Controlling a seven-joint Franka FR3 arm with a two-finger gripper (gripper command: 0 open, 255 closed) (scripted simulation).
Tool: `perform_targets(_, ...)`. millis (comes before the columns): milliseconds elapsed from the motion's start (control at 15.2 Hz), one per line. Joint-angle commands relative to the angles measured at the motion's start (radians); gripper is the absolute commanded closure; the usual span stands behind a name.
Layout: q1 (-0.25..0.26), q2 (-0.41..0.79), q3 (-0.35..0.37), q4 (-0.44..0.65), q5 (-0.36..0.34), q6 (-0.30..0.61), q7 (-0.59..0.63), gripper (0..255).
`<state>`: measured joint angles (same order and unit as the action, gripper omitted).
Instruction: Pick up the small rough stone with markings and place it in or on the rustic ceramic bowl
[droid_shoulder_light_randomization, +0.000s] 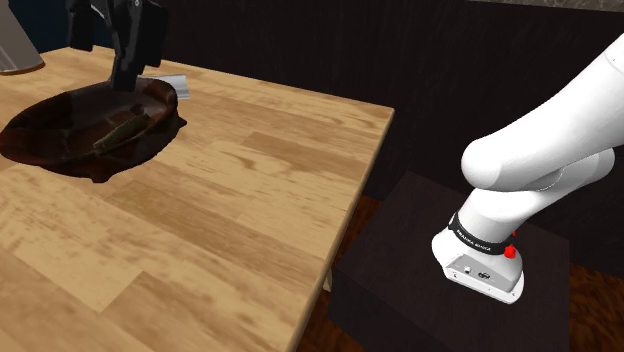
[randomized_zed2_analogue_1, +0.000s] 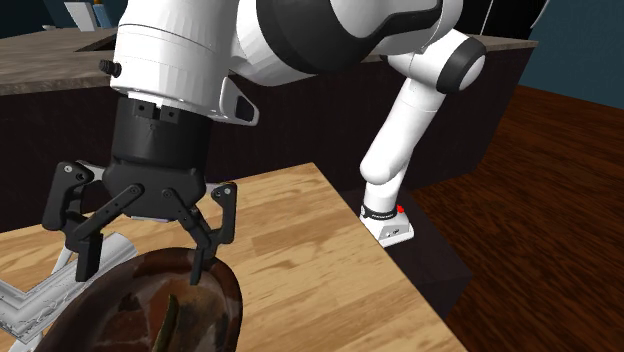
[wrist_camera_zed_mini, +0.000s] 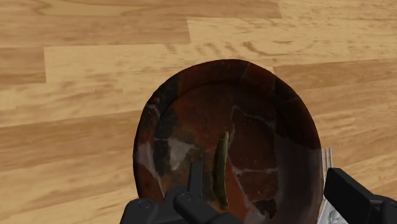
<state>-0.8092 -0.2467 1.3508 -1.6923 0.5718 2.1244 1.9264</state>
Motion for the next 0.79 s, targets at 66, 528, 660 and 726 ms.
perform_targets(66, 0.042, -0.018, -0.064, 0.009, 0.016, -0.033, -0.008, 0)
perform_targets(528, 0.112, -0.065, -0.196, 0.042, 0.056, -0.128, -0.028, 0)
perform_targets(660, 0.112, -0.065, -0.196, 0.042, 0.056, -0.128, -0.028, 0)
perform_targets(726, 0.112, -0.065, -0.195, 0.042, 0.056, -0.128, -0.028, 0)
